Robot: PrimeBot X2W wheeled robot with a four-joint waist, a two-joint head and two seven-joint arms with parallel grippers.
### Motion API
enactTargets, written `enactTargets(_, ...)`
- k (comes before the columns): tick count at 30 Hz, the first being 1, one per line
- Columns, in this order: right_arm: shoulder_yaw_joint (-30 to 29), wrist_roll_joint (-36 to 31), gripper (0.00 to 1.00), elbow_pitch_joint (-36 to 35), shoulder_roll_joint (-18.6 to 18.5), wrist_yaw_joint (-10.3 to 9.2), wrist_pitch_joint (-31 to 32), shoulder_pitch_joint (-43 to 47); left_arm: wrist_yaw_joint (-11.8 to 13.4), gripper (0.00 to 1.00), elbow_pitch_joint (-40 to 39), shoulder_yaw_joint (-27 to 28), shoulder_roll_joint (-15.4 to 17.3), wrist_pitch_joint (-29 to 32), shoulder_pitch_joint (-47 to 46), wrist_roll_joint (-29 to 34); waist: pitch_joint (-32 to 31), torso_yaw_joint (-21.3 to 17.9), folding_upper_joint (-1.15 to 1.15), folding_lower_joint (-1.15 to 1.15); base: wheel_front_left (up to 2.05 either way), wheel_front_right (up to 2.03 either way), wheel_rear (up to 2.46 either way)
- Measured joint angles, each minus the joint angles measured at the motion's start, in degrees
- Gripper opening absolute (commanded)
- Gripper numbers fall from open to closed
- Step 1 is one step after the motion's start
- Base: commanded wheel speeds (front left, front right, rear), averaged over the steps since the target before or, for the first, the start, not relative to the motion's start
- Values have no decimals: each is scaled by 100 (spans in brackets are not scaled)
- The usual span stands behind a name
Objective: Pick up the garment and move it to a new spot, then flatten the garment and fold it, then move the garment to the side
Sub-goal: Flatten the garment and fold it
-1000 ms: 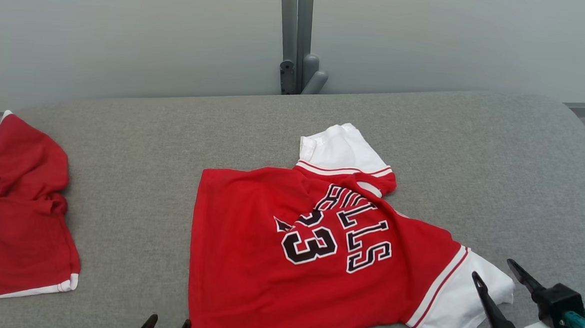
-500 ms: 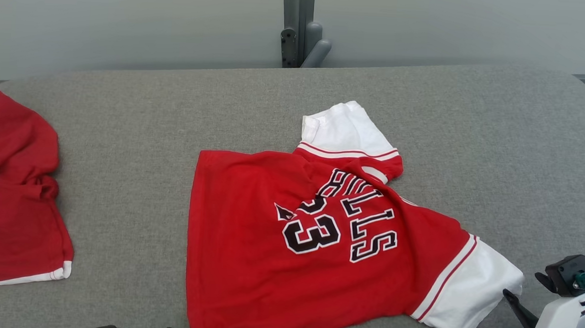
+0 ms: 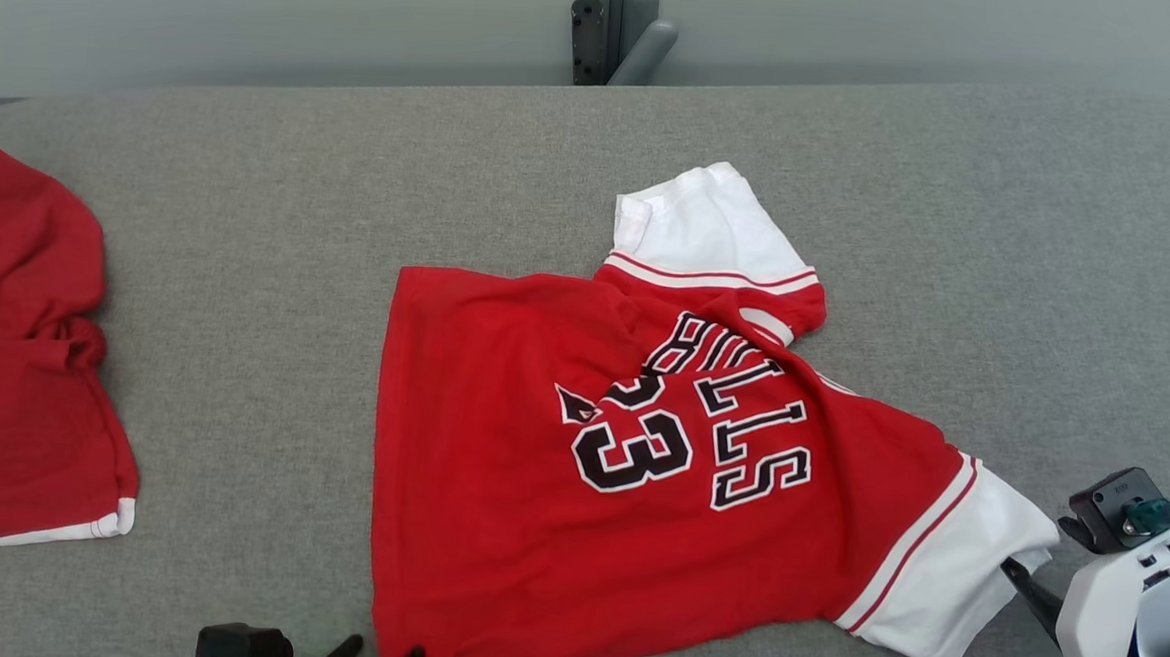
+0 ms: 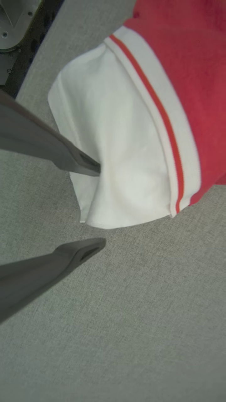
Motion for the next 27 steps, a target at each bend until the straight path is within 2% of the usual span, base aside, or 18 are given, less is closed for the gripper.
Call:
enactTargets(4,202,83,100,196,16,0,-36,-260,-1,100,-81,-136,8,124,-76,-258,159,15,0,0,0,0,0)
enactTargets(14,624,428,100,720,196,0,-345,-576,-1,100,-556,-553,312,357,-87,-804,380,107,0,0,0,0,0)
enactTargets(15,647,464,91,748,215,0,-392,-606,-1,100,-555,-598,316,350,-90,-822,384,113,0,0,0,0,0)
enactTargets(16,687,493,61,771,227,-2,-421,-639,-1,100,-553,-649,316,326,-93,-826,381,115,0,0,0,0,0)
enactTargets(17,742,506,40,784,230,-2,-479,-674,-1,100,-552,-680,312,299,-101,-857,375,115,0,0,0,0,0)
enactTargets(18,769,524,25,805,235,-2,-559,-700,-1,78,-547,-698,303,256,-116,-905,371,115,0,0,0,0,0)
enactTargets(19,800,579,0,832,248,-2,-602,-716,-1,44,-521,-724,300,250,-141,-945,363,115,0,0,0,0,0)
enactTargets(21,857,639,0,832,257,-1,-639,-730,-1,0,-478,-771,302,230,-171,-968,354,115,0,0,0,0,0)
enactTargets(27,856,1184,0,646,212,0,-935,-778,-1,0,-419,-956,447,59,-262,-1189,261,82,0,0,0,0,0)
